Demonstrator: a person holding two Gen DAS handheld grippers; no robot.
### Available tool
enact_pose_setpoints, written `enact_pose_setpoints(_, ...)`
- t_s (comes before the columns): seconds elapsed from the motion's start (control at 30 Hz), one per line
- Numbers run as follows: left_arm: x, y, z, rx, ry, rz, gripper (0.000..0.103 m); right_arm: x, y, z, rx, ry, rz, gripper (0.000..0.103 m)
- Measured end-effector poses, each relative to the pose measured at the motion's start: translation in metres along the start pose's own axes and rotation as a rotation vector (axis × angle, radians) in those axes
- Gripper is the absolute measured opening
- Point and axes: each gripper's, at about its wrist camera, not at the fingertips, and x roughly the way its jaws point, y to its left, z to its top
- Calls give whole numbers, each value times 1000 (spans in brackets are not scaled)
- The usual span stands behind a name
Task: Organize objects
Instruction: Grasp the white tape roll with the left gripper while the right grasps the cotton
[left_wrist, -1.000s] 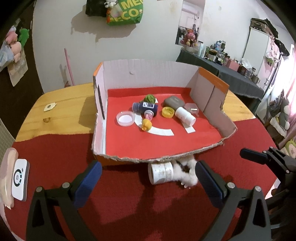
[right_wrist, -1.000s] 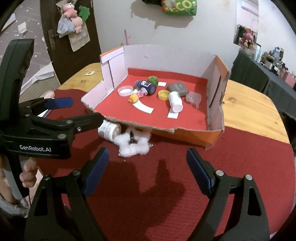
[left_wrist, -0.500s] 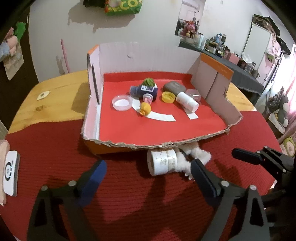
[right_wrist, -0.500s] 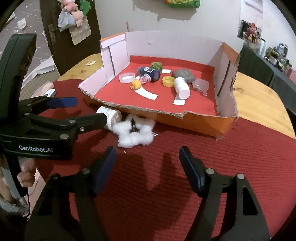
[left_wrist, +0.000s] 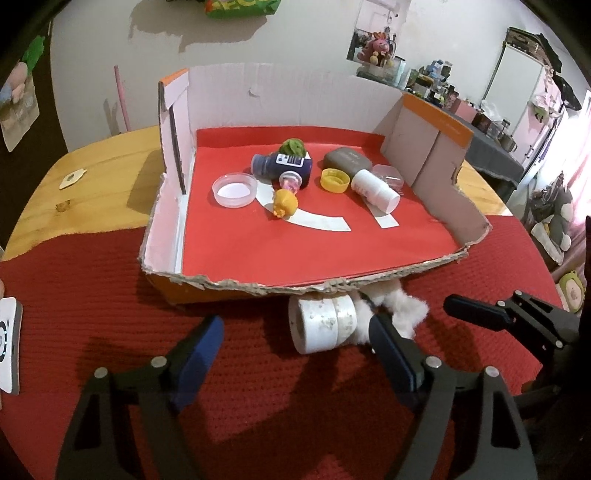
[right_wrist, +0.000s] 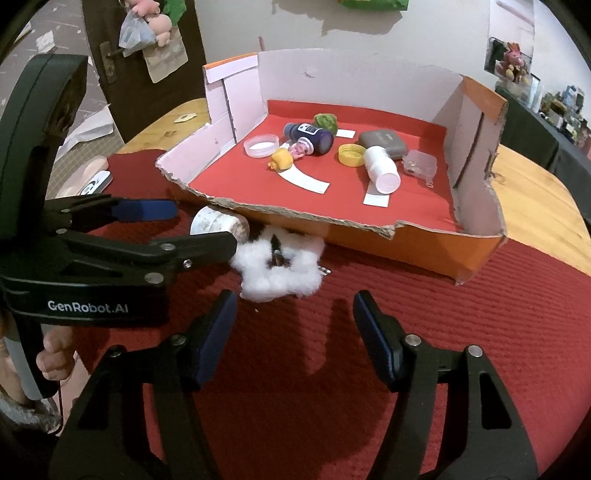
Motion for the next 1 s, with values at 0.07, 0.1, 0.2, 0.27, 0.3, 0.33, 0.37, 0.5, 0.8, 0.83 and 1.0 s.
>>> enact_pose_setpoints(0.07, 2, 0, 1, -5, 4, -5, 82, 3, 0, 1, 4, 3, 3, 59)
enact_pose_setpoints(0.1, 2, 0, 1, -5, 4, -7, 82, 5, -1, 2, 5, 2, 3, 59)
enact_pose_setpoints(0.2, 5, -1, 2, -5, 7, -7, 82, 9, -1, 4, 4, 4, 7, 57)
enact_pose_setpoints(0.27, 8, -2, 3, -6, 12, -8, 82, 12, -1, 5, 1, 6, 13, 55)
enact_pose_setpoints(0.3, 9, -1, 3, -6, 14, -7, 82, 13, -2, 6, -1, 8, 14, 55)
enact_pose_setpoints(0.33, 11, -1, 3, -6, 17, -7, 81, 15, -2, 6, -2, 9, 16, 54)
enact_pose_setpoints(0.37, 13, 0, 3, -7, 24, -7, 79, 16, -1, 6, -6, 9, 17, 54)
enact_pose_setpoints(0.5, 16, 3, 2, -15, 30, -10, 78, 19, 1, 7, -26, 4, 25, 48)
enact_pose_setpoints(0.8, 13, 7, 0, -22, 22, -20, 73, 16, 1, 5, -29, -3, 41, 37)
enact_pose_setpoints(0.83, 13, 7, 0, -23, 22, -20, 72, 14, -1, 5, -23, -3, 41, 37)
enact_pose_setpoints(1.0, 8, 6, -2, -26, 19, -43, 55, 8, -6, 1, -8, -6, 40, 37)
